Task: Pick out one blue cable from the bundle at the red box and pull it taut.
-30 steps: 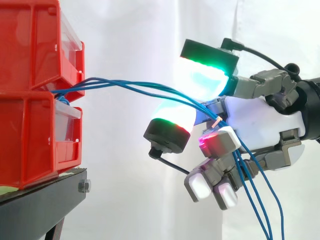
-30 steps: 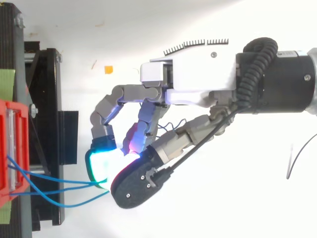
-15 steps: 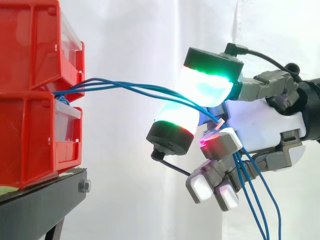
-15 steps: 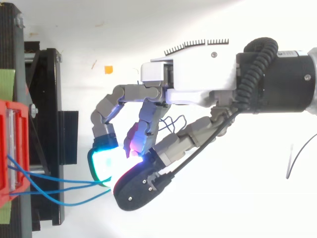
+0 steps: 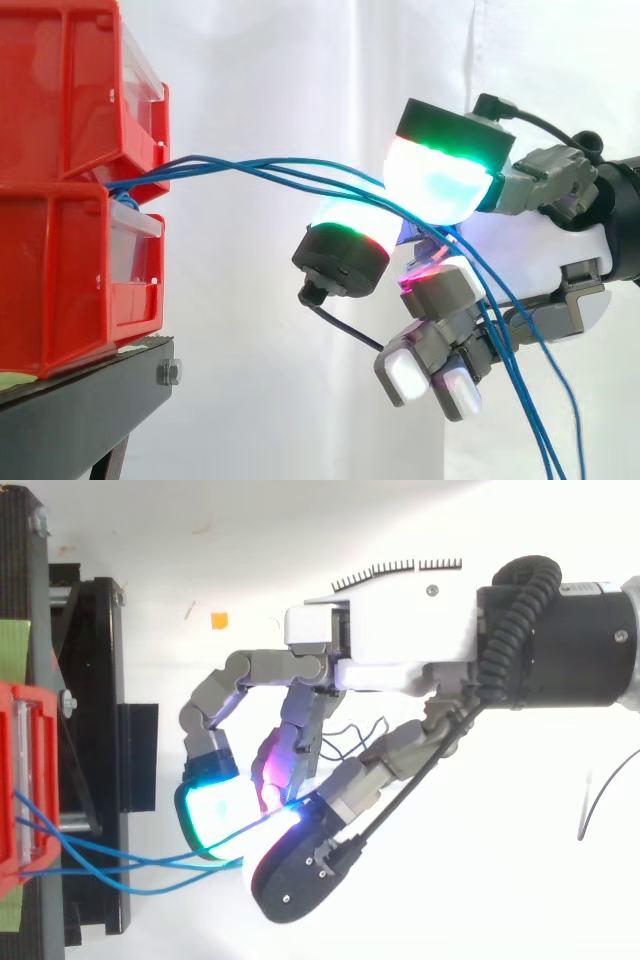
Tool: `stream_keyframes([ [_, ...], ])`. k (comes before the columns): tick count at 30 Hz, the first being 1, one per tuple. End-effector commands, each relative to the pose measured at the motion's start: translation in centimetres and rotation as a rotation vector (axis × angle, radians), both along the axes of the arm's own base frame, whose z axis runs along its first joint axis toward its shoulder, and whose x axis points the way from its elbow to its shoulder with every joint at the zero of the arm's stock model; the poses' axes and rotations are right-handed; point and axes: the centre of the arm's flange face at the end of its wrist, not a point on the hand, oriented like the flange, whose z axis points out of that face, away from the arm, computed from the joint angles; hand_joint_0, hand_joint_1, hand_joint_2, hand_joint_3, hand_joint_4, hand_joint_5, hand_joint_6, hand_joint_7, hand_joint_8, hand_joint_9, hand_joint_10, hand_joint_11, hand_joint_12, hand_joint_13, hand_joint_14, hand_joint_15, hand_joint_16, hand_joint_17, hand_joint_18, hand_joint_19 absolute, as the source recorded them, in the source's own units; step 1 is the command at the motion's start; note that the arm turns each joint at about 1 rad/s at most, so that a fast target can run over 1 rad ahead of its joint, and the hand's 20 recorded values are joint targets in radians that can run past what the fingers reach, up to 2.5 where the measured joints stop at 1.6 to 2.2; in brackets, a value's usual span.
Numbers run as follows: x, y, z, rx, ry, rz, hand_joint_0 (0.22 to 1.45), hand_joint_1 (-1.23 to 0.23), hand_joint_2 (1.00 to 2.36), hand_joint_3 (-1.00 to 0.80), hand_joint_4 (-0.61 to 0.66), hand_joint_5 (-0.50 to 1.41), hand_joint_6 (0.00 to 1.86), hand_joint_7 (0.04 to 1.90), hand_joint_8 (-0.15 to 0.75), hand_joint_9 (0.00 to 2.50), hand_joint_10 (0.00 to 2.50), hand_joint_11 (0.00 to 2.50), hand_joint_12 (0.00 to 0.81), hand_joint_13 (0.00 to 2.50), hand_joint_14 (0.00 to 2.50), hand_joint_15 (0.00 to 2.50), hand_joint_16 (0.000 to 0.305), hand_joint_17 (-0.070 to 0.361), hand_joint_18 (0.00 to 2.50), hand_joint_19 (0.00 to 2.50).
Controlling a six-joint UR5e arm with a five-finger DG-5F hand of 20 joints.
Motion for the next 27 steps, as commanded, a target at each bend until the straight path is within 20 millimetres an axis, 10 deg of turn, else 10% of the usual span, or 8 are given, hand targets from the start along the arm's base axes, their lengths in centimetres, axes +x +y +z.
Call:
stream_keyframes([
  [1,-0.01,-0.01,0.0,0.0,0.001,0.0,0.73,-0.91,1.0,-0.5,-0.15,-0.12,0.94,1.12,0.299,1.26,0.02,0.77,0.346,0.91,0.02,0.41,0.048,0.108,0.99,0.45],
  [11,0.03,0.01,0.02,0.001,-0.002,0.001,0.69,-0.97,1.0,-0.5,-0.1,-0.12,0.93,1.05,0.297,1.25,0.03,0.77,0.35,0.91,0.02,0.41,0.048,0.107,0.99,0.45],
  [18,0.05,0.02,0.14,0.001,-0.002,0.001,0.83,-0.94,1.0,-0.5,-0.26,-0.12,0.95,1.36,0.281,1.24,0.03,0.76,0.342,0.91,0.02,0.4,0.046,0.105,0.97,0.44],
  [27,0.11,0.05,0.28,0.016,-0.004,0.001,0.76,-0.95,1.0,-0.5,-0.08,-0.18,0.95,1.0,0.263,1.15,0.03,0.76,0.345,0.9,0.02,0.4,0.047,0.107,0.98,0.4],
])
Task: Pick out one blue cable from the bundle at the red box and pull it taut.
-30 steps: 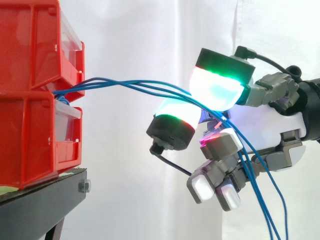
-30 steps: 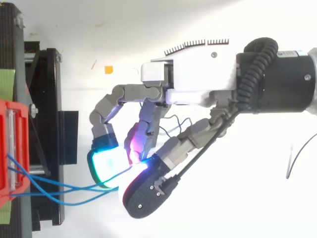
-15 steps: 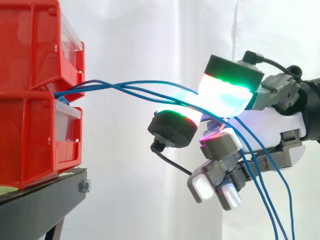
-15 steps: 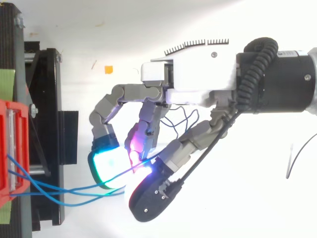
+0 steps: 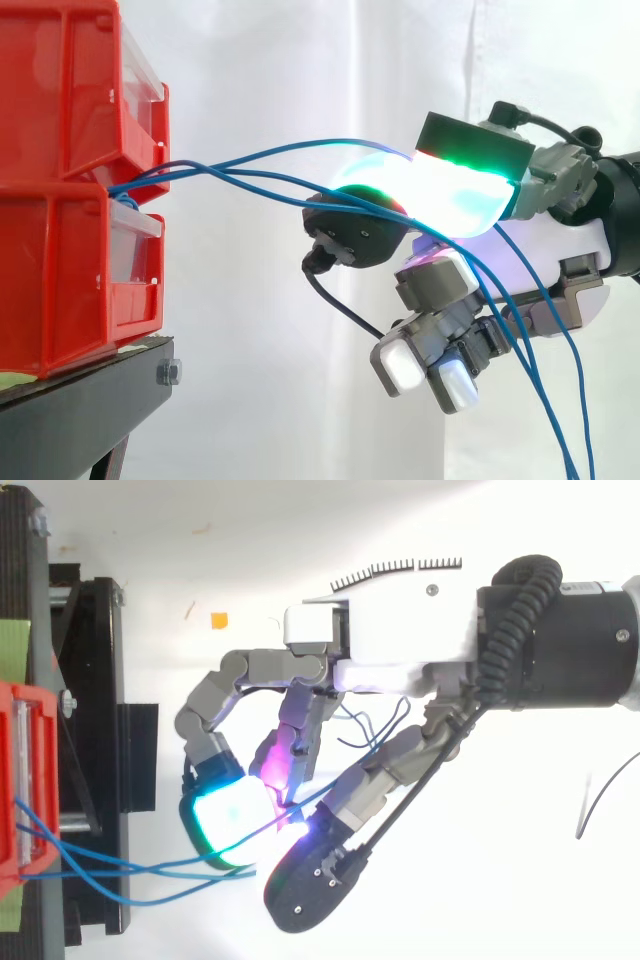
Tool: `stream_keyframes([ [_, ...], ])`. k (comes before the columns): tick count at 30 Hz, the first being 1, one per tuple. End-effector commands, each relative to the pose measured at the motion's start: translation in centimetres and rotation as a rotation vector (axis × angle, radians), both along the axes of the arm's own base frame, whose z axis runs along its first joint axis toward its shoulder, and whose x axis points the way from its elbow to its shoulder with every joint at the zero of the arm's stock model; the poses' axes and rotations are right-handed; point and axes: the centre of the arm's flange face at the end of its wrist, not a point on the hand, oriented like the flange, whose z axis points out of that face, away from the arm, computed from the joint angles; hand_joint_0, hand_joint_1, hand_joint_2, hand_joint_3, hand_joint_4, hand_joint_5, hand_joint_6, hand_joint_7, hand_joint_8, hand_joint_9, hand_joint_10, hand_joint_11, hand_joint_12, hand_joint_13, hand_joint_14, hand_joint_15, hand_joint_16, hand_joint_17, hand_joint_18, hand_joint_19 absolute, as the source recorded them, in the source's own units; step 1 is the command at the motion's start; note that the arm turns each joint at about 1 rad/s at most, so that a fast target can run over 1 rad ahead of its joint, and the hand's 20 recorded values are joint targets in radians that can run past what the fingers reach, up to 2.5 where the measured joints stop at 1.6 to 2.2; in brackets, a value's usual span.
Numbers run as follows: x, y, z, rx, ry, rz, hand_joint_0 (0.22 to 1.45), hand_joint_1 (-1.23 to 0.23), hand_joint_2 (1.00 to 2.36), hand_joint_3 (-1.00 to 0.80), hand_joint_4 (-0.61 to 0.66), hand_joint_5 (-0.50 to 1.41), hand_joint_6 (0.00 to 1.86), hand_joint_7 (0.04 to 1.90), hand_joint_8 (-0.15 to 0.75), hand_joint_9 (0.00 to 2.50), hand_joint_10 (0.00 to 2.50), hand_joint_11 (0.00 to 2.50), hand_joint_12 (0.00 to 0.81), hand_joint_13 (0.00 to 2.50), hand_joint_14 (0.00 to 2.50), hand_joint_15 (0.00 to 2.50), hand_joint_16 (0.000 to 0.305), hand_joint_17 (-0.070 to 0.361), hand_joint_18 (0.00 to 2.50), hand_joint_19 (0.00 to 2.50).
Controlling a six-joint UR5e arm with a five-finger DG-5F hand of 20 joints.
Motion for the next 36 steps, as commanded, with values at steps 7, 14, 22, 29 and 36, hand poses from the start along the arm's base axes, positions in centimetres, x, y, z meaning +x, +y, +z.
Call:
stream_keyframes([
  [7,0.01,0.0,0.02,0.005,0.0,-0.001,0.56,-0.92,1.0,-0.5,0.04,-0.18,0.92,0.83,0.278,1.13,0.02,0.75,0.357,0.88,0.02,0.41,0.049,0.111,0.96,0.45],
  [14,0.01,-0.01,0.02,0.005,0.0,-0.002,0.53,-0.82,1.0,-0.5,0.07,-0.16,0.89,0.86,0.297,1.17,0.02,0.74,0.371,0.89,0.02,0.42,0.052,0.117,0.96,0.46],
  [22,0.04,-0.03,0.09,0.008,-0.001,-0.004,0.54,-0.68,1.0,-0.5,0.07,-0.15,0.87,0.89,0.299,1.2,0.02,0.74,0.365,0.9,0.02,0.42,0.051,0.115,0.95,0.48],
  [29,0.04,-0.03,0.09,0.008,-0.001,-0.004,0.6,-0.67,1.0,-0.5,0.04,-0.14,0.86,0.94,0.287,1.21,0.03,0.75,0.36,0.89,0.02,0.43,0.049,0.11,0.93,0.51],
  [36,0.08,0.02,0.17,0.009,-0.004,0.0,0.61,-0.72,1.01,-0.36,-0.03,-0.13,0.89,0.96,0.304,1.24,0.02,0.76,0.358,0.9,0.02,0.43,0.049,0.11,0.92,0.52],
])
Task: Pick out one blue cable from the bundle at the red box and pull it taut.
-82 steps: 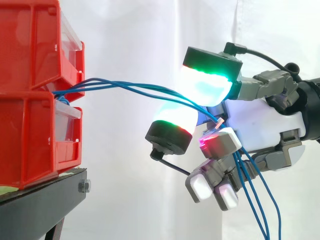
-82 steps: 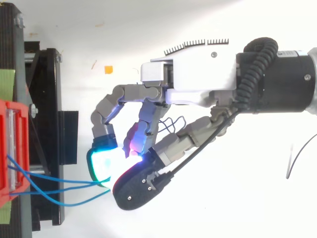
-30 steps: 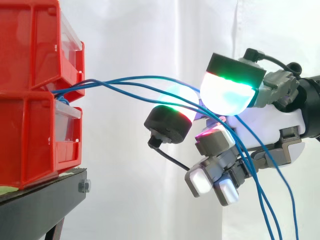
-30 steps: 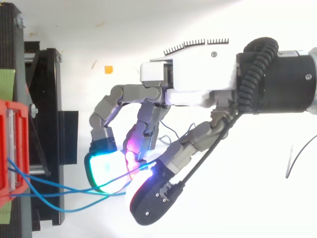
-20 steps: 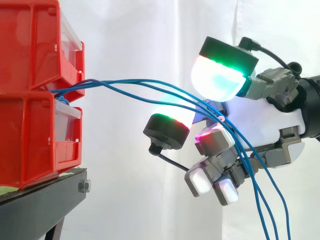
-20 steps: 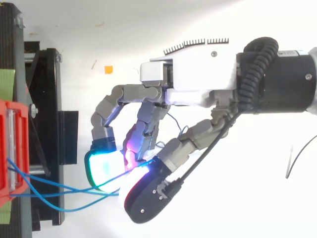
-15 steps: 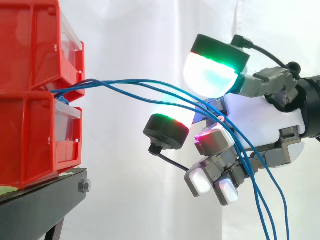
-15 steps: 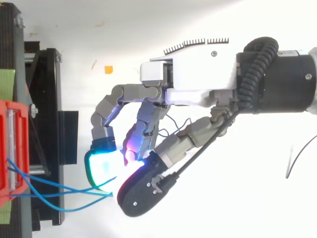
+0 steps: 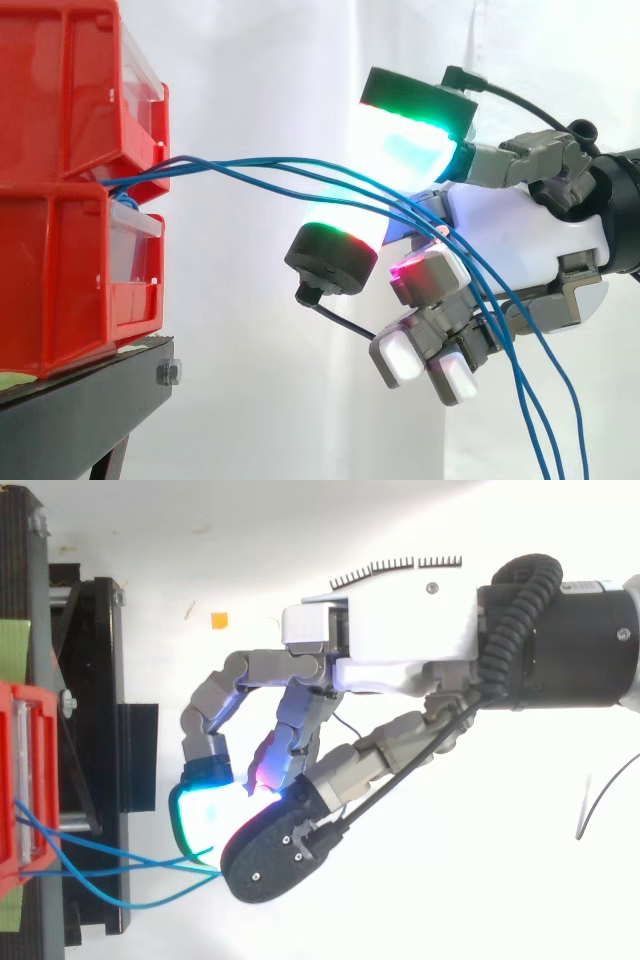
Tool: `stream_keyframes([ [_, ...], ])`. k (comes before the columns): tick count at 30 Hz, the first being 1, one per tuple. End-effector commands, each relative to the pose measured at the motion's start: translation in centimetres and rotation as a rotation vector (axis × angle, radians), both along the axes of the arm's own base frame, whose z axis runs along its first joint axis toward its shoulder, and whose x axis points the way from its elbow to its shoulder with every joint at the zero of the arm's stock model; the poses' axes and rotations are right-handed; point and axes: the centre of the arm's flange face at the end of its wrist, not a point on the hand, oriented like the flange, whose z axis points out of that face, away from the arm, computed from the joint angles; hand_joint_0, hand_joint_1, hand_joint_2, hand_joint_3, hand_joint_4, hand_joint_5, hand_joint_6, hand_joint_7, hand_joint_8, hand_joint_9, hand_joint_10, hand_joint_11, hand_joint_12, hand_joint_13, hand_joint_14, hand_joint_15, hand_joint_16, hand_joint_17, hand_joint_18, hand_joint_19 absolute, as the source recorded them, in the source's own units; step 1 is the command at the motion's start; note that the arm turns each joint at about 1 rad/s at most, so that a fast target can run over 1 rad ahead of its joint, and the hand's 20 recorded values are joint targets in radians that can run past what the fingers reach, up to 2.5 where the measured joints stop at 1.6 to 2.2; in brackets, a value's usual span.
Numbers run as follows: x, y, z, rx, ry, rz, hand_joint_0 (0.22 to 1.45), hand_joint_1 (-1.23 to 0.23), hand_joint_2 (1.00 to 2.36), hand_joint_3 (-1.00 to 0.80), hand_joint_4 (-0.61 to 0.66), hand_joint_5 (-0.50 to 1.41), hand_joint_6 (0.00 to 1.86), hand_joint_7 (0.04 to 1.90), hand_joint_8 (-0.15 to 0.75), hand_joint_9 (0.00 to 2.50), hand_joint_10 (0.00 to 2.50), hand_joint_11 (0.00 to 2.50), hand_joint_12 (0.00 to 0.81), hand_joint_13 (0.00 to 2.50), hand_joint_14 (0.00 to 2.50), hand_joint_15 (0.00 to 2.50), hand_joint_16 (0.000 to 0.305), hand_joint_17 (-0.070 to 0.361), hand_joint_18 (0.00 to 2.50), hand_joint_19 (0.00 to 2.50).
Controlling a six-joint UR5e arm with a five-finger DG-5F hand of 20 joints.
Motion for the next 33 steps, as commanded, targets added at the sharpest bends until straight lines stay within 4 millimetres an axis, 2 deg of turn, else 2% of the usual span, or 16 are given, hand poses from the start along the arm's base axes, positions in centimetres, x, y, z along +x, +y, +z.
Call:
stream_keyframes([
  [1,0.04,0.01,0.03,0.0,-0.003,0.001,0.61,-0.72,1.01,-0.33,-0.05,-0.13,0.9,0.98,0.304,1.25,0.03,0.74,0.358,0.9,0.02,0.43,0.049,0.11,0.91,0.52],
  [9,0.04,0.03,0.03,0.001,-0.003,0.002,0.58,-0.74,1.02,-0.16,-0.17,-0.1,0.91,1.01,0.285,1.29,0.03,0.73,0.36,0.92,0.02,0.43,0.049,0.111,0.93,0.53],
  [16,0.07,0.16,-0.08,0.001,-0.001,0.005,0.58,-0.76,1.02,-0.1,-0.25,-0.08,0.9,1.0,0.29,1.33,0.02,0.65,0.388,0.94,0.01,0.38,0.057,0.128,0.99,0.47],
  [20,0.06,0.16,0.04,0.001,-0.005,0.005,0.58,-0.76,1.01,-0.09,-0.26,-0.08,0.89,1.0,0.299,1.28,0.02,0.6,0.386,0.92,0.01,0.36,0.057,0.129,0.98,0.46],
  [24,-0.02,0.33,0.75,0.005,-0.017,0.013,0.58,-0.77,1.01,-0.09,-0.27,-0.07,0.89,0.99,0.298,1.12,0.01,0.43,0.383,0.87,0.01,0.31,0.057,0.128,0.96,0.45],
  [33,-0.07,0.55,0.7,0.0,-0.011,0.016,0.57,-0.78,1.01,-0.1,-0.26,-0.07,0.88,0.98,0.29,0.67,0.0,0.05,0.377,0.74,0.01,0.19,0.056,0.126,0.92,0.4],
])
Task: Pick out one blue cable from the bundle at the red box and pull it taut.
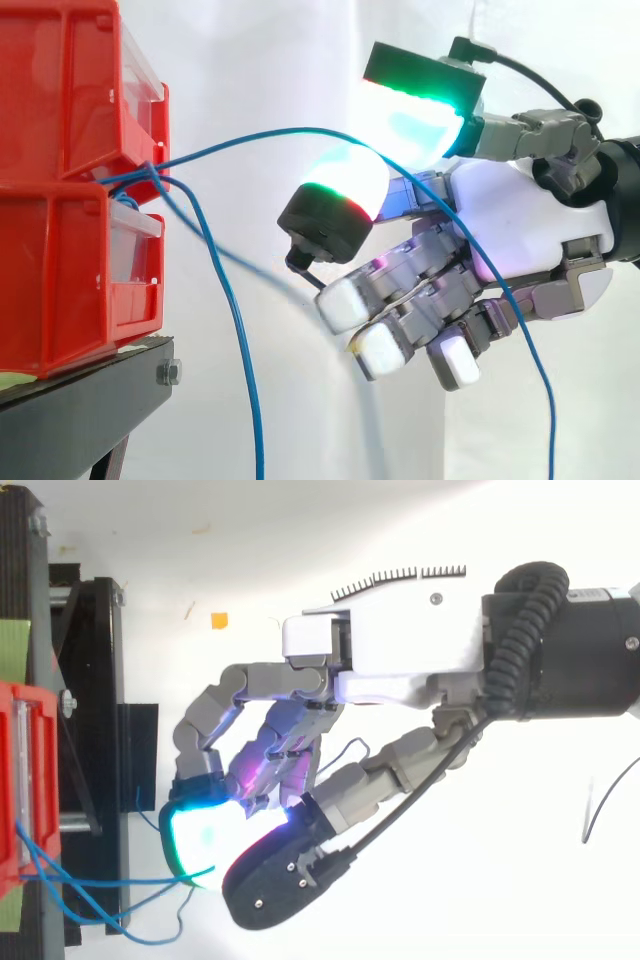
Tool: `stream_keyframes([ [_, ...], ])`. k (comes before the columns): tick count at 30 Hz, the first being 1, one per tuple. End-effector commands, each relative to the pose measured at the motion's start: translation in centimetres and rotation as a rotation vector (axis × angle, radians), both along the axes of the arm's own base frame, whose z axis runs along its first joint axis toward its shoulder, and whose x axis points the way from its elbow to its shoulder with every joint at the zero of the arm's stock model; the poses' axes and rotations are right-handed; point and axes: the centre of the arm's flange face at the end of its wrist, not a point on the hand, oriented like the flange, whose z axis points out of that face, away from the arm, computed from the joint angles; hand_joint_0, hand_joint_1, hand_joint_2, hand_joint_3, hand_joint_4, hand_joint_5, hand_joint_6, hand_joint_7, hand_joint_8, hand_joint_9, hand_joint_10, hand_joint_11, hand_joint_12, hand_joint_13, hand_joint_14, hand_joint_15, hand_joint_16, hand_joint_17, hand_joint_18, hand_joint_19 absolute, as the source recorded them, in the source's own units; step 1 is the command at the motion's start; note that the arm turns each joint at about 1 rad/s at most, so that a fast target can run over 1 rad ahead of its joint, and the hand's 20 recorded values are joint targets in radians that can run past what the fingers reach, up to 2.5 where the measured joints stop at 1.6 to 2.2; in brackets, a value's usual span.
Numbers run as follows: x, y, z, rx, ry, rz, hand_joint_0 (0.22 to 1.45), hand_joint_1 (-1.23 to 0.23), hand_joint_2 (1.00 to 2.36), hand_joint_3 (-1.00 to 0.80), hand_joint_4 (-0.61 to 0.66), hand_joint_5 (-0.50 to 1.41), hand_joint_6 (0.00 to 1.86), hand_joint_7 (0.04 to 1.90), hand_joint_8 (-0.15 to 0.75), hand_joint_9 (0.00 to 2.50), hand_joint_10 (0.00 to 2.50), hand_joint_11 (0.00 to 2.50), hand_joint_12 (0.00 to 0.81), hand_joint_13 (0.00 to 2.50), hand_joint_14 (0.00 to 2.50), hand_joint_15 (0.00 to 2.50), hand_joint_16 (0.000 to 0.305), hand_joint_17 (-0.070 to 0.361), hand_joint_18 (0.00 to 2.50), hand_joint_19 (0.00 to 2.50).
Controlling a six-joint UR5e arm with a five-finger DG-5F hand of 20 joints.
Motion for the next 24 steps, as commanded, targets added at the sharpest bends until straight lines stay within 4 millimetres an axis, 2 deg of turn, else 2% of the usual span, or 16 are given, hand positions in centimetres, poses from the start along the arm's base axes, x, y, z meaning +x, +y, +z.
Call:
stream_keyframes([
  [1,0.0,0.0,0.1,-0.002,0.0,0.0,0.57,-0.78,1.01,-0.1,-0.25,-0.07,0.88,0.99,0.29,0.66,0.0,0.05,0.379,0.73,0.01,0.19,0.056,0.126,0.92,0.4],
  [5,0.0,-0.1,0.1,-0.002,0.0,-0.001,0.58,-0.78,1.01,-0.11,-0.26,-0.07,0.88,1.0,0.282,0.61,0.0,0.02,0.378,0.72,0.01,0.19,0.057,0.127,0.9,0.4],
  [14,-0.1,-0.4,-0.1,-0.006,0.003,-0.003,0.57,-0.79,1.01,-0.09,-0.27,-0.07,0.87,1.03,0.293,0.68,0.0,0.06,0.384,0.73,0.01,0.21,0.057,0.128,0.89,0.42],
  [22,-1.3,-1.1,-3.0,-0.005,0.058,-0.001,0.57,-0.79,1.01,-0.08,-0.25,-0.07,0.87,1.05,0.307,0.76,0.0,0.11,0.395,0.76,0.01,0.23,0.059,0.132,0.92,0.42],
  [24,-1.5,-1.4,-3.0,-0.002,0.059,0.006,0.57,-0.79,1.01,-0.09,-0.25,-0.07,0.87,1.05,0.309,0.78,0.0,0.13,0.396,0.76,0.01,0.24,0.059,0.132,0.92,0.43],
])
